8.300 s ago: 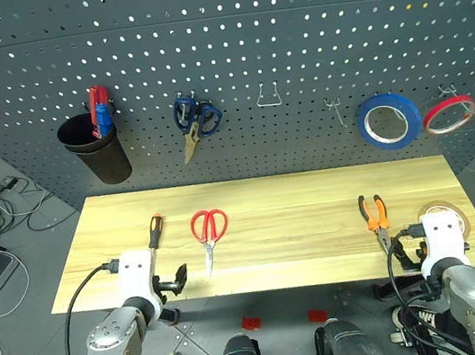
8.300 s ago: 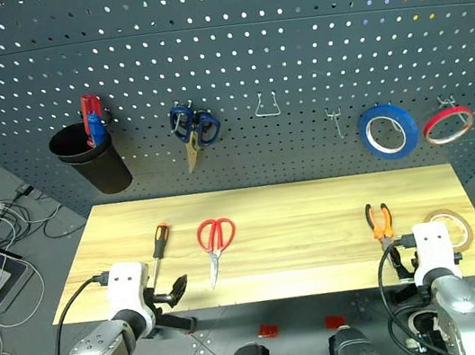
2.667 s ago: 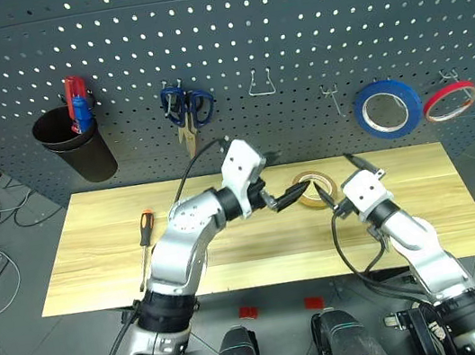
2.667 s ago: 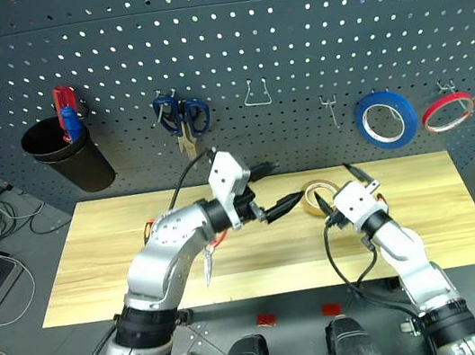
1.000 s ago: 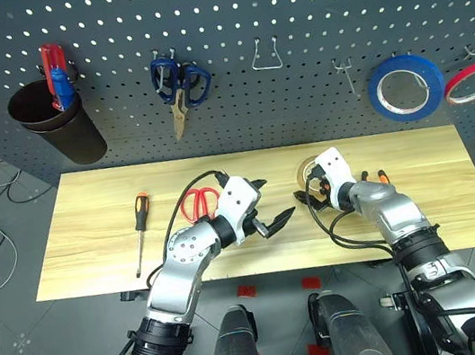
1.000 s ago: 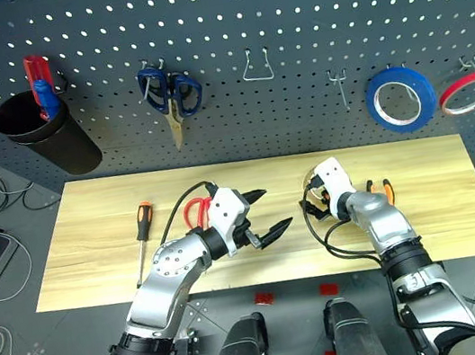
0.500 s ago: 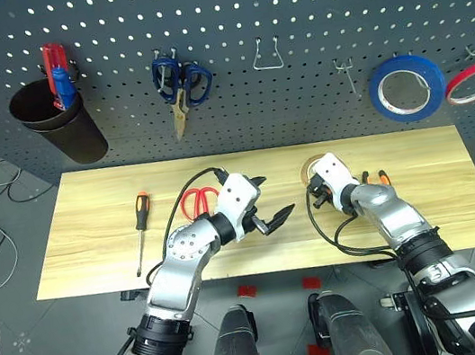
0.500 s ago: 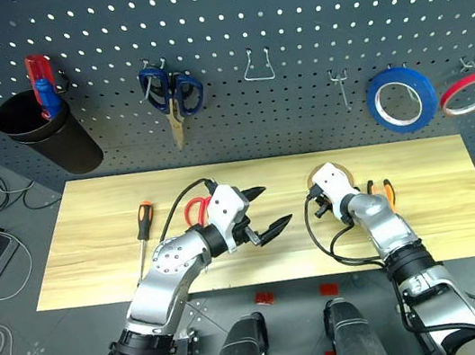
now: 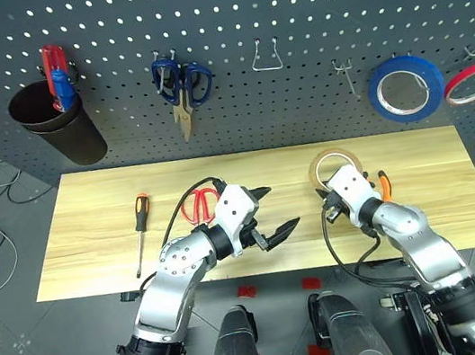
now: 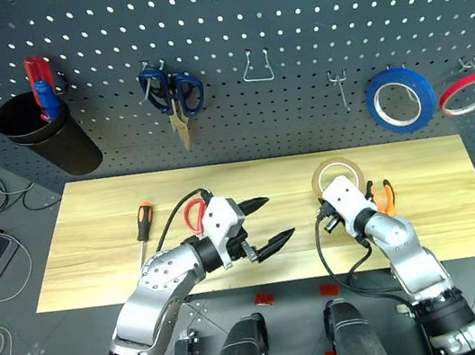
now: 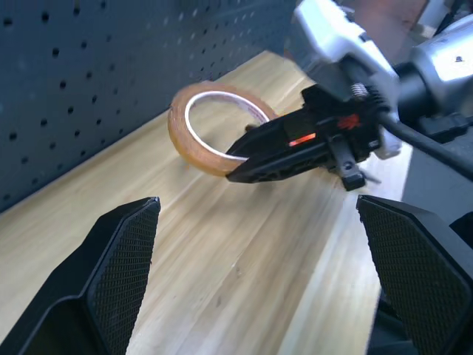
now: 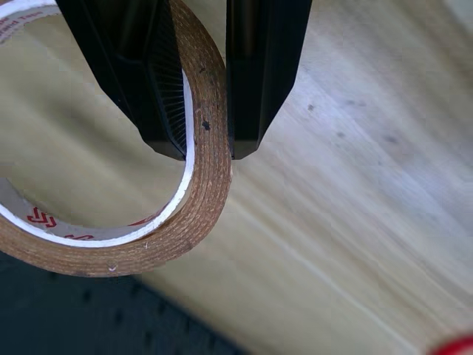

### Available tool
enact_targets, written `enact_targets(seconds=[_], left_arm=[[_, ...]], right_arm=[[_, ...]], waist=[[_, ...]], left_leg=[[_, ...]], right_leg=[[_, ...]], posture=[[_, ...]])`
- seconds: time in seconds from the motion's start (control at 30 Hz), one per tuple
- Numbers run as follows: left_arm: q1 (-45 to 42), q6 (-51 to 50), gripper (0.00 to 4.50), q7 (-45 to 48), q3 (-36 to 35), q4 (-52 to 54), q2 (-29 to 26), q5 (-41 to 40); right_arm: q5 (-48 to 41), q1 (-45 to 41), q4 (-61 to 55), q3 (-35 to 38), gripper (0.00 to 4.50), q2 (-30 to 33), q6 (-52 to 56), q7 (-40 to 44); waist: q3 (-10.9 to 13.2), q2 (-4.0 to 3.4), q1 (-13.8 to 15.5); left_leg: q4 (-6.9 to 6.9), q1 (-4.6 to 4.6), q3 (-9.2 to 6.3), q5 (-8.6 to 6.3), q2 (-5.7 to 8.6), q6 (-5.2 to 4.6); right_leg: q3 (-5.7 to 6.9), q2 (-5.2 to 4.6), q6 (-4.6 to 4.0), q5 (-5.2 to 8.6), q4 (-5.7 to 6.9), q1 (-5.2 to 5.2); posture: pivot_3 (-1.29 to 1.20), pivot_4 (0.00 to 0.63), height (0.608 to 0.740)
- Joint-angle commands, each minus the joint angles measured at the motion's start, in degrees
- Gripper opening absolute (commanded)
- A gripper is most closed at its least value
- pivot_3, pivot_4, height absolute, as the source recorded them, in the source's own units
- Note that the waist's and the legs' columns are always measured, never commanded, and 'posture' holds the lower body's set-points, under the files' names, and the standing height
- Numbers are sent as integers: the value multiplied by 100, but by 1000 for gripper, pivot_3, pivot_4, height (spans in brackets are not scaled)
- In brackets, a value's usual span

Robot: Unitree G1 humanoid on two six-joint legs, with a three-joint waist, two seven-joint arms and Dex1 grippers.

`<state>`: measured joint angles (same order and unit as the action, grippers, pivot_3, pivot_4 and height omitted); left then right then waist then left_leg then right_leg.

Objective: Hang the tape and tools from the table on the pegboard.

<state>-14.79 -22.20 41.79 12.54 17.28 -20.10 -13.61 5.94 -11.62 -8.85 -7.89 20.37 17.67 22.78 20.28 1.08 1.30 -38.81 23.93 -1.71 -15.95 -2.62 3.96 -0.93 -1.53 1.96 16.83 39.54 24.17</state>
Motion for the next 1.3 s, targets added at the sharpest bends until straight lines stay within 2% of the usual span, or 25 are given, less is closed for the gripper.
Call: enact_targets(seconds=[0.03,0.27,0.4,0.57,0.9,1.07,1.13,1.2,1.3], left_arm=[[69,-240,4500,-178,-364,694,-45,-322],[-80,-346,4500,-552,-455,858,117,-324],[-176,-399,4500,-698,-474,897,203,-350],[-237,-375,4500,-741,-439,835,230,-341],[-343,-277,4500,-639,-437,700,179,-348],[-361,-249,4500,-632,-396,679,209,-316],[-374,-203,4500,-641,-371,640,242,-285],[-402,-161,4500,-666,-339,608,291,-257],[-431,-130,4500,-706,-288,602,362,-221]], right_arm=[[334,544,-1053,161,461,81,-819,-438],[1327,1027,-1020,161,461,241,-2245,-1418],[1777,982,-851,189,461,321,-2852,-1863],[1981,649,-445,138,461,319,-3167,-2043],[1246,-616,991,387,461,200,-3192,-1725],[894,-772,1304,373,461,105,-2964,-1423],[723,-731,1316,366,1165,-9,-2797,-1310],[588,-670,1284,356,1620,-124,-2616,-1212],[560,-602,1192,330,2647,-196,-2504,-1139]], waist=[[-43,-1,5],[-327,8,1],[-429,9,2],[-502,6,0],[-534,7,7],[-535,6,10],[-535,6,11],[-537,6,13],[-538,4,21]], left_leg=[[2,3,0,0,0,1],[5,2,1,1,7,5],[7,1,2,1,6,5],[9,0,9,1,5,4],[6,-2,17,1,5,3],[3,-2,17,1,4,2],[2,-2,19,0,4,2],[2,-2,19,1,4,2],[0,-3,18,1,4,2]], right_leg=[[1,0,0,0,-4,1],[6,-3,1,0,-20,-6],[6,-1,1,0,-26,-9],[2,0,0,0,-33,-10],[0,-1,-1,-1,-28,-12],[0,0,-1,-1,-19,-10],[-2,-1,-1,-1,-18,-10],[-2,-1,-2,-1,-13,-10],[-2,-1,-2,-1,-8,-9]], posture=[[68,244,740],[66,205,740],[68,193,740],[72,185,740],[88,193,740],[103,196,740],[109,196,740],[112,197,740],[114,195,740]])
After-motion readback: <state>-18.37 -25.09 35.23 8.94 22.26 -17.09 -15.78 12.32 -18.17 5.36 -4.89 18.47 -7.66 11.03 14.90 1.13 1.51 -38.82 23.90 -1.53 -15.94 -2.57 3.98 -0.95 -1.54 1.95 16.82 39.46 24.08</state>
